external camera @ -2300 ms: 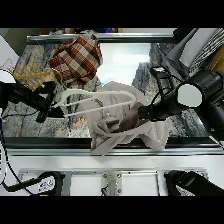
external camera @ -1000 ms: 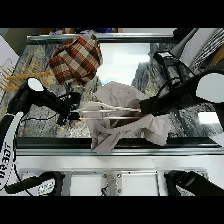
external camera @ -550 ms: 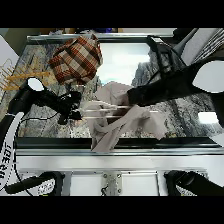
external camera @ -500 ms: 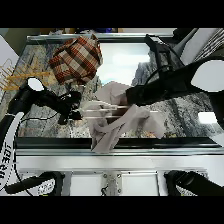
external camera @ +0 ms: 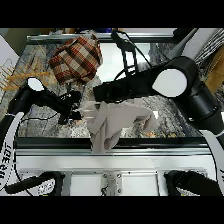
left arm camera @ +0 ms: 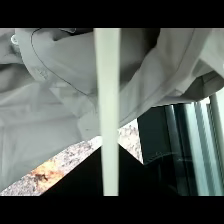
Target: Fold the clothes and pants, and hang the long-sleeved shirts on hangers.
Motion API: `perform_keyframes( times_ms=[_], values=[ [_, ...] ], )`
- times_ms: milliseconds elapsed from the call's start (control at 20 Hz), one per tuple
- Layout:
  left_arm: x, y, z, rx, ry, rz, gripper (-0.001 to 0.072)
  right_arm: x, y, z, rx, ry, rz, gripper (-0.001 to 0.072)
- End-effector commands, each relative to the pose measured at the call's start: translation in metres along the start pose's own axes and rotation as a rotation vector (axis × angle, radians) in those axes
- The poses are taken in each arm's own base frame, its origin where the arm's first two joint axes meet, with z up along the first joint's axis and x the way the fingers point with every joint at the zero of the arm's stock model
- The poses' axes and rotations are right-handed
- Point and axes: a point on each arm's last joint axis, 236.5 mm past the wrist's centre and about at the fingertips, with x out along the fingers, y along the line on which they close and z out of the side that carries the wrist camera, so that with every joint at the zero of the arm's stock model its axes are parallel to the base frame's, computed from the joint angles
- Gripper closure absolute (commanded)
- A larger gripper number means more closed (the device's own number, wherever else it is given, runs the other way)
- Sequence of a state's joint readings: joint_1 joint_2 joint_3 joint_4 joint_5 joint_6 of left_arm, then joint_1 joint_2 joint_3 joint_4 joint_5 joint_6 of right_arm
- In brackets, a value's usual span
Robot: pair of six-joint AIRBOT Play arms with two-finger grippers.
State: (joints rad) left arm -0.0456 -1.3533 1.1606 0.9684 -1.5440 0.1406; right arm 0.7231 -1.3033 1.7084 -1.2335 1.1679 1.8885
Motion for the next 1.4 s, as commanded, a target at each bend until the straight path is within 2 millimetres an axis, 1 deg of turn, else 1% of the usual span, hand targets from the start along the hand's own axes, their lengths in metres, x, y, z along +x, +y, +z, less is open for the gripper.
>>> perform_keyframes(
  times_ms=[0,250,300,350,400,450,600,700,900,1000,1050,1100,1150,1250,1350],
  values=[
    [0.000,0.000,0.000,0.000,-0.001,-0.001,0.0693,0.020,0.011,0.004,0.007,-0.018,0.031,0.0698],
    [0.000,0.000,0.000,0.000,-0.001,-0.001,0.0693,0.028,0.007,0.001,0.009,-0.004,0.023,0.0695],
    [0.000,0.000,0.000,0.000,-0.001,-0.001,0.0693,0.028,0.007,0.002,-0.002,-0.004,0.023,0.0678],
    [0.000,0.000,0.000,0.000,-0.001,-0.001,0.0693,0.028,0.007,0.002,-0.010,-0.005,0.022,0.0579],
    [0.000,0.000,0.000,0.000,-0.001,-0.001,0.0693,0.028,0.006,0.002,-0.018,-0.005,0.022,0.0422],
    [0.000,0.000,0.000,0.000,-0.001,-0.001,0.0693,0.028,0.006,0.002,-0.020,-0.006,0.019,0.0325],
    [0.000,0.000,0.000,0.000,-0.001,-0.001,0.0693,0.025,0.000,0.000,-0.046,0.005,0.003,0.0315],
    [0.000,0.000,0.000,0.000,-0.001,-0.001,0.0693,0.018,-0.011,-0.001,-0.036,0.021,-0.022,0.0315],
    [0.000,0.000,0.000,0.000,-0.001,-0.001,0.0693,-0.004,-0.038,0.000,0.004,0.042,-0.074,0.0315],
    [0.000,0.000,0.000,0.000,-0.001,-0.001,0.0693,-0.017,-0.049,0.001,-0.022,0.045,-0.095,0.0307],
    [0.000,0.000,0.000,0.000,-0.001,-0.001,0.0693,-0.025,-0.053,0.001,-0.041,0.044,-0.103,0.0214],
    [0.000,0.000,0.000,0.000,-0.001,-0.001,0.0693,-0.033,-0.056,0.002,-0.063,0.042,-0.110,0.0058],
    [0.000,0.000,0.000,0.000,-0.001,-0.001,0.0693,-0.041,-0.060,0.001,-0.099,0.044,-0.117,0.0028],
    [0.000,0.000,0.000,0.000,-0.001,-0.001,0.0693,-0.060,-0.069,-0.002,-0.170,0.055,-0.135,0.0028],
    [0.000,0.000,0.000,0.000,-0.001,-0.001,0.0693,-0.080,-0.073,-0.004,-0.271,0.051,-0.118,0.0028]
  ],
)
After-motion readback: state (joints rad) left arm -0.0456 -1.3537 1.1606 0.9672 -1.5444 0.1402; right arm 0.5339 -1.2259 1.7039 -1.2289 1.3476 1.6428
